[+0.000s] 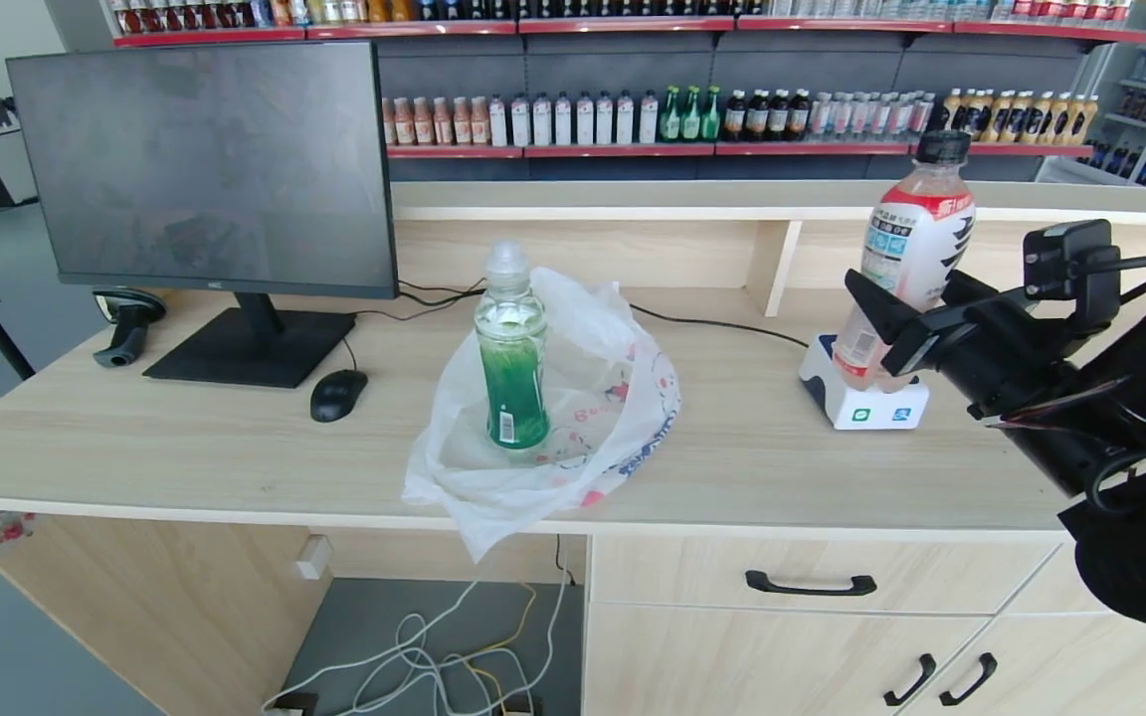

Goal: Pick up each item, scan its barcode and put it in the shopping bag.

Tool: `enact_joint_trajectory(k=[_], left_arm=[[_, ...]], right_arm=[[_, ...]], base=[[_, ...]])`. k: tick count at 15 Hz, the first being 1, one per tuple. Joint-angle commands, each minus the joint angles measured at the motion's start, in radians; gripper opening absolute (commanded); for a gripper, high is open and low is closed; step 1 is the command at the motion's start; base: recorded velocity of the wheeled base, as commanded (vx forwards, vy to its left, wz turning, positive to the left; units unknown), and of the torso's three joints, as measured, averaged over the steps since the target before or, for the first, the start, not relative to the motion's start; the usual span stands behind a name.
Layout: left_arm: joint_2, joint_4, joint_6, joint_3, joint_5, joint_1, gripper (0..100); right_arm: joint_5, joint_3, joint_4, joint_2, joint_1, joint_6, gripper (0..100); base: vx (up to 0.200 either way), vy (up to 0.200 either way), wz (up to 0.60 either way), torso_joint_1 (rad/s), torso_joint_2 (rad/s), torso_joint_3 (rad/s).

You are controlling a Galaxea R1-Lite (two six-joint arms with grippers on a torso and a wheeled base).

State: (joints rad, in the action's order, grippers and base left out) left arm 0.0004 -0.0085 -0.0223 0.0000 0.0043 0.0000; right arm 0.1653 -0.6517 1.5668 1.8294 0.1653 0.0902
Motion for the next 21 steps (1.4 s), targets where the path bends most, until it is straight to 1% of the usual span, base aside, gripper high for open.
enact_joint_trajectory(k=[1,3,6,10,12,16,17,19,21], left_arm=[[0.001,-0.001,-0.001,0.000,0.000,0.000,100],[0.001,-0.001,-0.001,0.000,0.000,0.000,100],[0.001,-0.001,-0.001,0.000,0.000,0.002,100],[0.001,-0.001,0.001,0.000,0.000,0.002,100],[0.001,-0.001,0.001,0.000,0.000,0.002,100],[0.001,-0.001,-0.001,0.000,0.000,0.002,100],[0.001,-0.001,-0.001,0.000,0.000,0.002,100],[0.001,-0.001,-0.001,0.000,0.000,0.002,100],[0.001,-0.001,-0.001,0.000,0.000,0.002,100]], right_arm=[[0.000,0.000,0.004,-0.002,0.002,0.000,0],[0.000,-0.002,0.004,-0.002,0.002,0.000,0],[0.000,-0.006,0.004,0.001,0.000,0.000,0],[0.000,-0.049,0.004,0.022,0.005,-0.003,0],[0.000,-0.085,0.004,0.056,0.033,-0.004,0],[0.000,-0.128,0.004,0.139,0.166,-0.006,0],[0.000,-0.132,0.004,0.153,0.178,-0.004,0],[0.000,-0.187,0.004,0.208,0.207,-0.004,0],[0.000,-0.195,0.004,0.228,0.211,-0.004,0]], base=[[0.000,0.000,0.60,0.002,0.00,0.002],[0.000,0.000,0.60,0.002,0.00,0.000],[0.000,0.000,0.00,0.000,0.00,0.000],[0.000,0.000,0.00,0.000,0.00,0.000],[0.000,0.000,0.00,0.000,0.00,0.000],[0.000,0.000,0.00,0.000,0.00,0.000],[0.000,0.000,0.00,0.000,0.00,0.000],[0.000,0.000,0.00,0.000,0.00,0.000],[0.000,0.000,0.00,0.000,0.00,0.000]])
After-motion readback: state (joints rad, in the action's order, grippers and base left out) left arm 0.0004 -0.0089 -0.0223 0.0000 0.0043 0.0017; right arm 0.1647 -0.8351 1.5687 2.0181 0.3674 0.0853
